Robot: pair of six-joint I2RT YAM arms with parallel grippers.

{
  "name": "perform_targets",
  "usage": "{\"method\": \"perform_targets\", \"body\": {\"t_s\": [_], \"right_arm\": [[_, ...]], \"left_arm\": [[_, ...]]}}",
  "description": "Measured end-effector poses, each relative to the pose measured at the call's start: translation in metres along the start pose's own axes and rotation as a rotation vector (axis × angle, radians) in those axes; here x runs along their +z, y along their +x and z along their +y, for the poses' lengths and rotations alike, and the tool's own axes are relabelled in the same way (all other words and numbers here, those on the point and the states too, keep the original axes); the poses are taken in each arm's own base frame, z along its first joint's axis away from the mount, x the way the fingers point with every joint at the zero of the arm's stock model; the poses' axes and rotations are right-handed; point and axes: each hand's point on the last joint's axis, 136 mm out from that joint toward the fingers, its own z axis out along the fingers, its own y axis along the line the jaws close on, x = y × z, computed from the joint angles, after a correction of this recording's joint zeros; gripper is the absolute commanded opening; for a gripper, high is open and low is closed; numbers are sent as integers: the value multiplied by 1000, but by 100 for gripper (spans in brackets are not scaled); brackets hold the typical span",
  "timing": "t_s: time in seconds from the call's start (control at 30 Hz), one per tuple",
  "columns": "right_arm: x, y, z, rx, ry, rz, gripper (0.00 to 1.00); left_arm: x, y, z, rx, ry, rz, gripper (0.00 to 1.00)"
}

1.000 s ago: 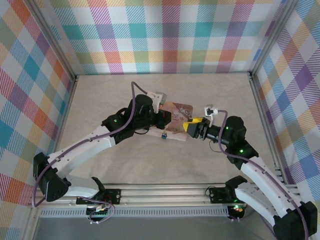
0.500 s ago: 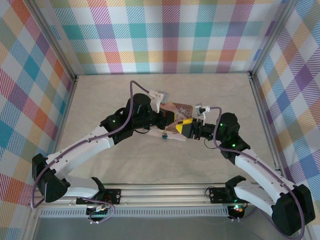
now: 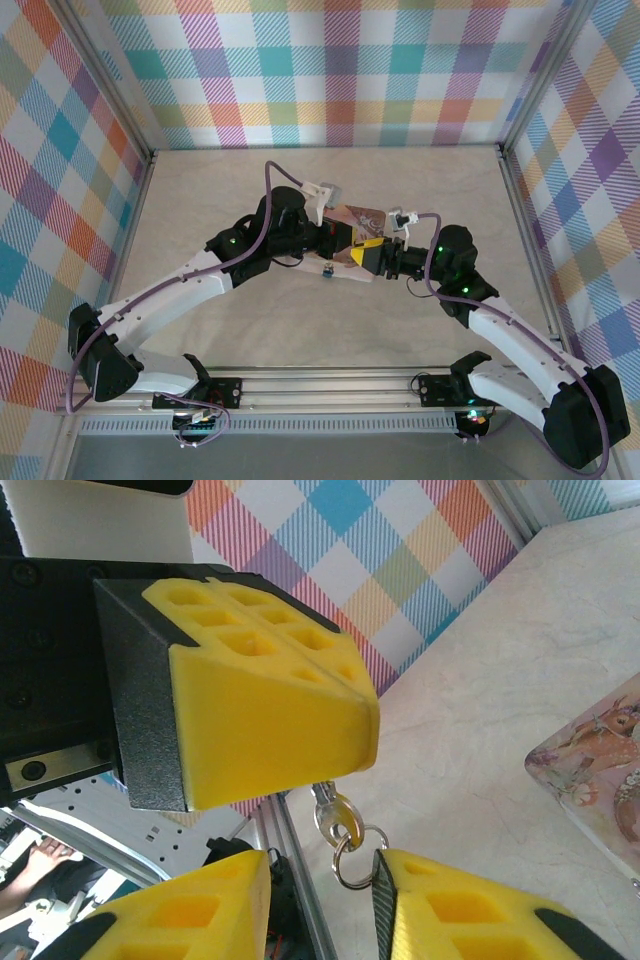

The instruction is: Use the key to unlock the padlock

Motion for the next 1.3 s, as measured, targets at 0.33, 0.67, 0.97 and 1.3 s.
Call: {"method": "perform_targets", "body": {"t_s": [0.33, 0.67, 0.97, 1.3], "right_arm": [[0, -2, -1, 14, 8, -8, 26], [0, -3, -3, 21, 16, -15, 16], [0, -3, -3, 23, 19, -16, 16], [0, -4, -3, 25, 20, -19, 18]], "left_arm": [[3, 2, 0, -9, 7, 9, 0], [3, -2, -4, -7, 24, -5, 0], [3, -2, -4, -10, 25, -7, 0], [4, -2, -4, -10, 25, -6, 0]]}}
